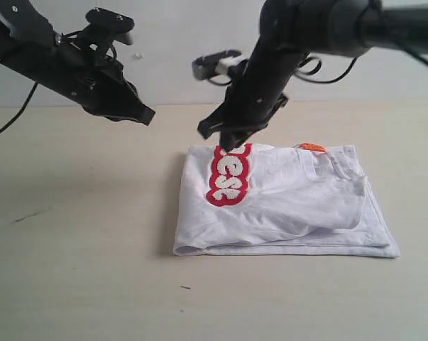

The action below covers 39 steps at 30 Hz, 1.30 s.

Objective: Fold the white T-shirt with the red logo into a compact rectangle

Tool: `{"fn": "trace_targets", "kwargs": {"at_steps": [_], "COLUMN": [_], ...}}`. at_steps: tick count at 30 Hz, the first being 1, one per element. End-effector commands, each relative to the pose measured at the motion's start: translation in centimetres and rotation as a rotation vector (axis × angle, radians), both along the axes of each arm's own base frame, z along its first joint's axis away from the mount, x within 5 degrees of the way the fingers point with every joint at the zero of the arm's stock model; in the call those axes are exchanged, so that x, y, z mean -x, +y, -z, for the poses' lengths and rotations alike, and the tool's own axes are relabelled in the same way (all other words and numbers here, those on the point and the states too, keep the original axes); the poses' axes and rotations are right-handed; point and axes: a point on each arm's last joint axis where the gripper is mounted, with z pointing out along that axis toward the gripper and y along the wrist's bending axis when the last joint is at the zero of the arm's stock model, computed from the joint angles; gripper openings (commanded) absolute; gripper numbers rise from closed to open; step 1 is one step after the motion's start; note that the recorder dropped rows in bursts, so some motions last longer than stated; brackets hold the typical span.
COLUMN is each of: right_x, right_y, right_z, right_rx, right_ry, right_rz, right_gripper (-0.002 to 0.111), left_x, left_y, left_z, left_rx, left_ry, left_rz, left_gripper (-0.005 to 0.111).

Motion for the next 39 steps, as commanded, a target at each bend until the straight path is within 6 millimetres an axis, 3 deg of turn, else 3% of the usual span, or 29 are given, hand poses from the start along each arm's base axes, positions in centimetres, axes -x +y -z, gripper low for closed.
{"fn": "trace_targets", "kwargs": {"at_steps": [1,4,9,14,18,22,26,32,35,39], "right_x": [0.2,0.6,1.4,1.0,0.9,0.8,0.5,-0.4,-0.8,-0.2], "right_y": [-5.6,-8.1,-9.4,-9.2,-9.0,-8.7,-7.5,-4.1,-1.7,1.2], "right_z": [-1.4,0.8,4.7,7.0,7.2,7.3,8.5,10.9,11.6,11.7], "right_rx": [0.063,0.067,0.082,0.055,0.047,0.007,-0.064,-0.076,-0.084,-0.079], "right_ry": [0.024,0.084,0.101,0.104,0.091,0.093,0.081,0.062,0.088,0.147], "right_rz": [0.159,0.216,0.241,0.264,0.266,0.25,0.246,0.201,0.172,0.092], "right_gripper": [0.019,0.002,0.0,0.0,0.0,0.0,0.0,0.0,0.0,0.0], "left_x": [1.6,2.5,3.2,3.6,3.7,3.6,3.1,2.4,2.4,2.6], "left_y": [-3.3,-5.2,-6.9,-6.2,-5.5,-5.5,-4.8,-1.7,-0.3,0.2], "left_z": [2.0,4.4,9.2,13.0,14.2,12.3,7.4,0.9,-0.3,0.1], "left_rx": [0.094,0.094,-0.008,-0.177,-0.27,-0.263,-0.192,-0.024,0.014,0.008], "left_ry": [0.105,0.176,0.278,0.387,0.427,0.385,0.266,0.161,0.148,0.127], "left_rz": [0.225,0.334,0.386,0.375,0.372,0.378,0.332,0.189,0.146,0.12], "left_gripper": [0.0,0.0,0.0,0.0,0.0,0.0,0.0,0.0,0.0,0.0]}}
